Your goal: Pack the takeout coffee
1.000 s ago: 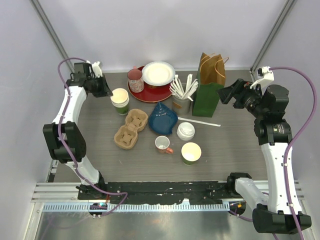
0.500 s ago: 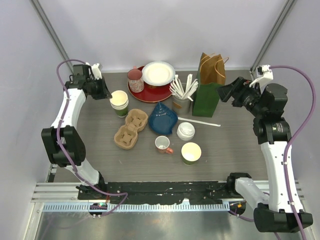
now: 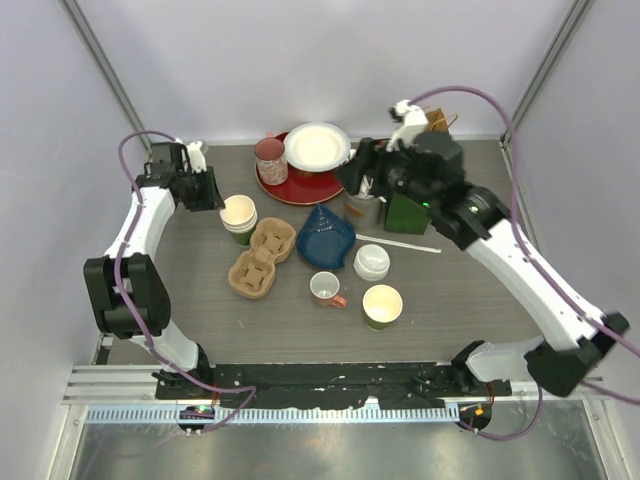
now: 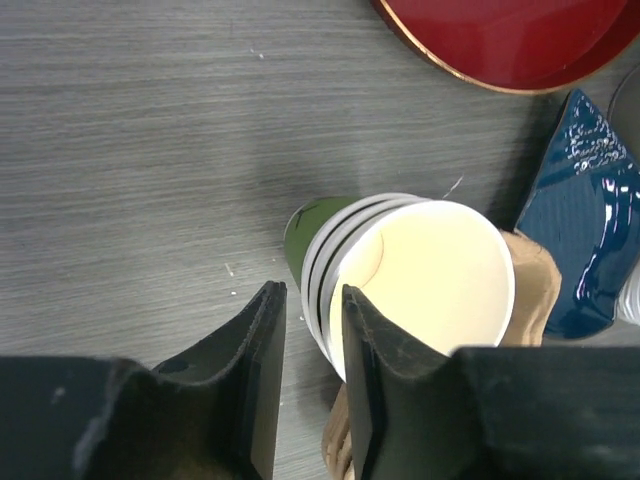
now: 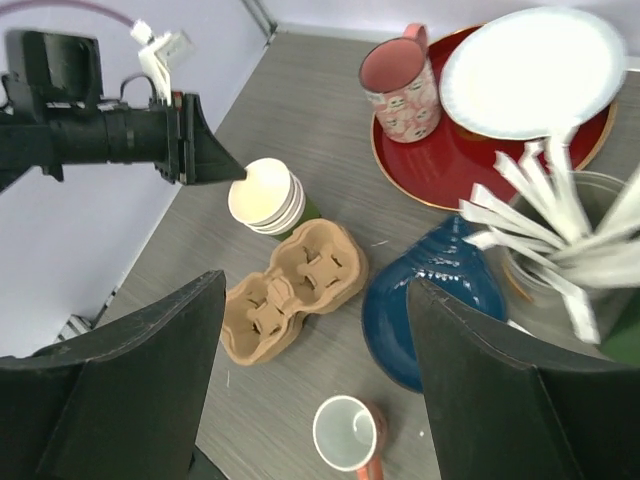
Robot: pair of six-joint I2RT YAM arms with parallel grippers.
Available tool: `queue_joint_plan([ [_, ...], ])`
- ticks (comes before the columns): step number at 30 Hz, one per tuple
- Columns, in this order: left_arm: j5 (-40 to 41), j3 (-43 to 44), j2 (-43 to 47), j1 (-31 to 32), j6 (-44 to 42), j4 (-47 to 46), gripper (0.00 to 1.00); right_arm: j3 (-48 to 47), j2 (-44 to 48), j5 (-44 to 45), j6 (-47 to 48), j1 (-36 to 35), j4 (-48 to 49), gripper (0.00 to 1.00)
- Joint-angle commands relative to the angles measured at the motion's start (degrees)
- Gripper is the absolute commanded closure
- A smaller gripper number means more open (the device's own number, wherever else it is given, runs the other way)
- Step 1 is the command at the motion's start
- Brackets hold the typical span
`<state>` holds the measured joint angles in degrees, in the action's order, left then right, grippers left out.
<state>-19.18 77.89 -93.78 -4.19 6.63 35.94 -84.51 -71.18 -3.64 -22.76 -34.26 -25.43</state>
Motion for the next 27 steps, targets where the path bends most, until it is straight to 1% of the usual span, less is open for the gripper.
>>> queue_joint_plan([
  [1, 3.0, 4.02, 2.28, -0.03, -2.32, -1.49, 0.64, -9.76, -9.48, 11.0, 2.9, -8.26, -0.49, 0.23],
  [2, 3.53, 4.03, 2.54, 0.05, -2.76, -1.49, 0.64, -11.62, -14.29, 11.98, 3.51, -9.41, -1.02, 0.26],
  [4, 4.76, 4.03, 2.81, -0.03, -3.03, -1.75, 0.65, -16.79, -19.06, 13.65, 3.87, -11.43, -2.51, 0.3],
  [5, 4.94, 3.94, 2.55, -0.03, -3.29, -2.02, 0.66, -18.39, -24.05, 13.4, 3.61, -11.7, -2.87, 0.36],
  [7, 5.29, 4.03, 1.59, 0.14, -3.56, -1.67, 0.69, -22.78, -28.99, 12.96, 2.82, -11.97, -3.83, 0.41],
  [8, 5.03, 4.03, 1.32, 0.4, -3.64, -1.23, 0.71, -24.28, -31.11, 12.35, 2.55, -11.88, -4.01, 0.42],
  [9, 5.03, 4.11, 1.06, 0.75, -3.99, -1.14, 0.72, -25.78, -35.39, 11.73, 2.11, -11.97, -4.19, 0.43],
  [10, 4.68, 4.03, 0.97, 0.93, -3.91, -1.05, 0.74, -28.75, -37.26, 11.12, 1.85, -12.14, -4.62, 0.44],
  [11, 4.5, 4.03, 0.96, 1.11, -4.0, -1.14, 0.75, -30.0, -38.93, 8.24, 1.41, -12.23, -4.45, 0.44],
  [12, 4.15, 4.03, 0.88, 1.2, -3.91, -1.14, 0.76, -31.23, -42.0, 7.08, 1.41, -12.32, -4.28, 0.45],
  [14, 3.54, 4.03, 0.88, 1.2, -4.0, -1.14, 0.76, -33.61, -44.39, 4.79, 0.97, -12.58, -2.35, 0.45],
  [15, 3.45, 4.11, 0.79, 1.28, -4.08, -1.14, 0.76, -34.14, -45.44, 1.74, 0.62, -12.58, -1.65, 0.45],
  [18, 3.18, 3.94, 0.79, 1.2, -4.08, -0.88, 0.76, -37.3, -49.84, -0.05, -0.52, -12.58, -0.32, 0.47],
  [23, 2.66, 3.68, 0.53, 1.37, -3.47, -0.88, 0.76, -44.33, -57.74, -0.75, -1.14, -12.67, -2.25, 0.48],
  [27, 1.69, 3.5, 0.35, 1.37, -3.47, -0.26, 0.76, -47.23, -60.92, -2.51, -2.37, -12.67, -1.29, 0.48],
])
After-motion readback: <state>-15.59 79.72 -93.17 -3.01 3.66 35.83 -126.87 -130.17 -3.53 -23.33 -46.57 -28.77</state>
